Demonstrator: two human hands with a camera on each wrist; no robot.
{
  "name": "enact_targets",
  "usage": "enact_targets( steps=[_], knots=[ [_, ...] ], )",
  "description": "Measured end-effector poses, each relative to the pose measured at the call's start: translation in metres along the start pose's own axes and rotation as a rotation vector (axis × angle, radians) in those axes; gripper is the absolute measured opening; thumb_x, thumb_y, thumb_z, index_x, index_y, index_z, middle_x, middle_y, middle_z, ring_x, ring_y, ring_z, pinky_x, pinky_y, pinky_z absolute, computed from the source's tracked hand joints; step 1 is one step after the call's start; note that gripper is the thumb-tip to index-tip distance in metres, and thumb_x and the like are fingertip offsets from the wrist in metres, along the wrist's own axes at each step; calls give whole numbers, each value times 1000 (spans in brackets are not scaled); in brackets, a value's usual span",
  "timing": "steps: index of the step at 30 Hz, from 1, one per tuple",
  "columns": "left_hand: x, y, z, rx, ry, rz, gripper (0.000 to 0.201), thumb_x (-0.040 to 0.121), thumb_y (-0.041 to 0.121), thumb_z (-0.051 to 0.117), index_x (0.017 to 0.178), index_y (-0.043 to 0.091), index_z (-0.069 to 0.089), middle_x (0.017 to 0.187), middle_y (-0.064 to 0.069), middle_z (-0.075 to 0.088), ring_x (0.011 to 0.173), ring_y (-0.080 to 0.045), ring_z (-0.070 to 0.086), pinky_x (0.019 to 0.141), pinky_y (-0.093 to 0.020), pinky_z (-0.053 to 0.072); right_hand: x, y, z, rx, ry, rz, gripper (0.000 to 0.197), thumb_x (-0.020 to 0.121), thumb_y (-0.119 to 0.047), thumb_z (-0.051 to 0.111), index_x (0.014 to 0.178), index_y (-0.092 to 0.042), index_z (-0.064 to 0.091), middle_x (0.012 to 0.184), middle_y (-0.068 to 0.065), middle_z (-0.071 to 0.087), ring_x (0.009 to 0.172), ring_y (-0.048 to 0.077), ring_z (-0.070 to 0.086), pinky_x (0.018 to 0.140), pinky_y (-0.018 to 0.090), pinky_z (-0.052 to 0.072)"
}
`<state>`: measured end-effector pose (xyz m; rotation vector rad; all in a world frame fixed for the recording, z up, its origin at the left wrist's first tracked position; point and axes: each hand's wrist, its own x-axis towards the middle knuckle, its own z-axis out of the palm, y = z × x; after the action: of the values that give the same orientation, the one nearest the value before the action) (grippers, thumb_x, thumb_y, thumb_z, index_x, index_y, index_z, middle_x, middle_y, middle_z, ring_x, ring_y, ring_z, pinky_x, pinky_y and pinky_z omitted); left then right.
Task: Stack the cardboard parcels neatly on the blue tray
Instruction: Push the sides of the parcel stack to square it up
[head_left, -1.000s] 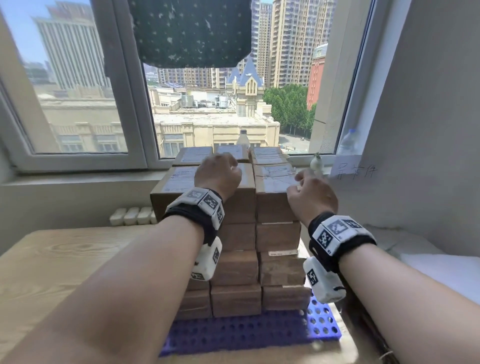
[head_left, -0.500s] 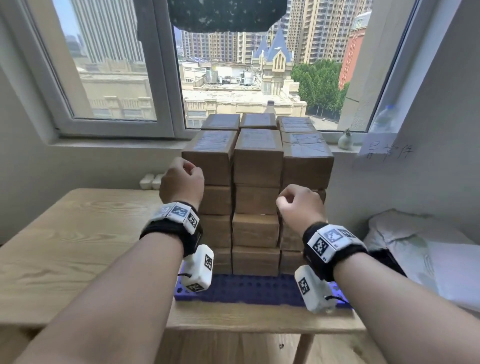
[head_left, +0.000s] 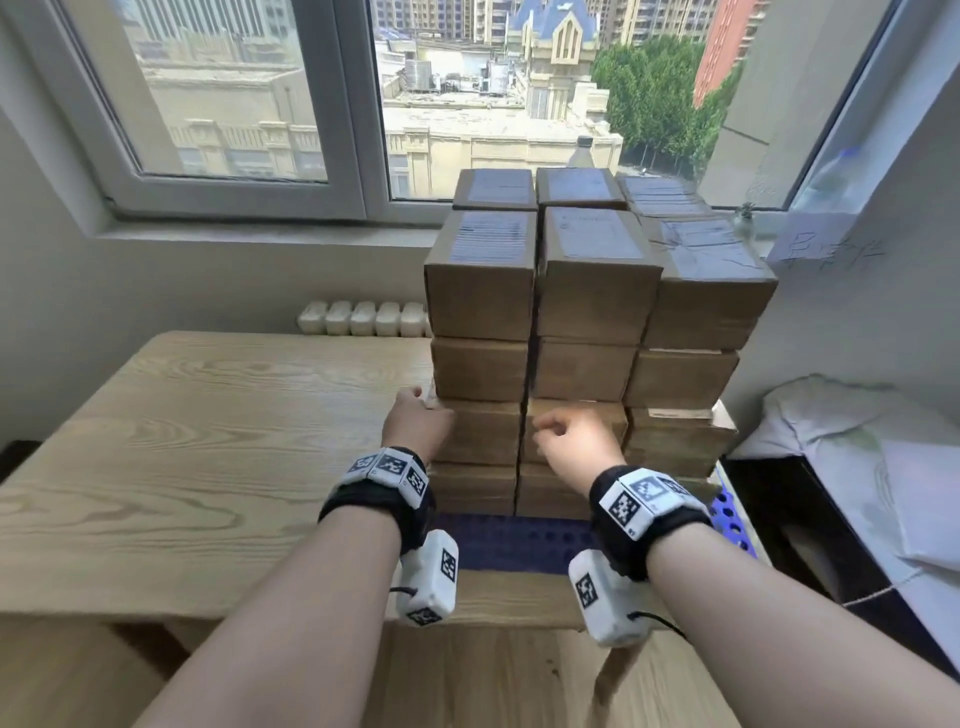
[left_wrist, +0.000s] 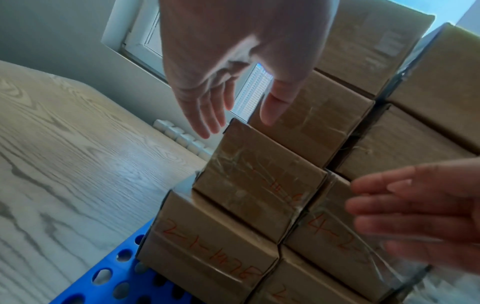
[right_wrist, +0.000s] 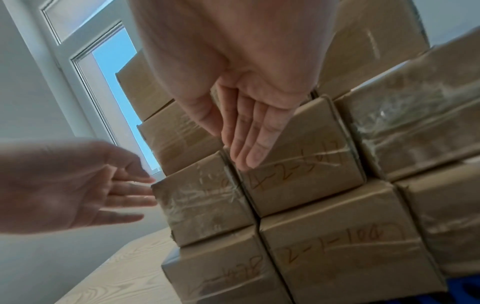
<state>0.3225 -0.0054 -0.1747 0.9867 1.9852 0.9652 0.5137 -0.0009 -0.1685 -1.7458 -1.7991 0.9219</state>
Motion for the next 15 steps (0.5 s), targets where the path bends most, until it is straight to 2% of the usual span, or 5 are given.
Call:
enact_targets(
  steps=[3,6,11,15],
  knots=[
    [0,-3,6,56,-42,54,44,75,17,50,114,-3,55,112,-24,63,106,-39,59,79,-35,46,0,-1,10,-10,18,22,30,90,-16,56,113,-17,74,111,8,74,108,27,66,97,30,50],
    [4,-10,5,81,-40,72,31,79,13,49,106,2,60,105,-21,65,101,-37,60,75,-34,45,-2,-3,16,12,13,49,33,90,-17,55,119,-16,72,117,7,72,114,26,64,101,29,47],
    [9,-13,2,102,-39,87,21,84,15,49,97,10,64,95,-11,66,90,-32,60,69,-30,38,-2,-4,21,98,30,93,32,90,-15,57,118,-12,71,116,6,72,113,23,64,102,28,46],
    [13,-15,3,86,-30,82,30,85,19,46,107,12,67,104,-10,68,98,-31,61,73,-30,40,0,-5,27,177,15,139,37,83,-18,60,117,-12,72,114,6,73,107,21,66,103,37,48]
  ],
)
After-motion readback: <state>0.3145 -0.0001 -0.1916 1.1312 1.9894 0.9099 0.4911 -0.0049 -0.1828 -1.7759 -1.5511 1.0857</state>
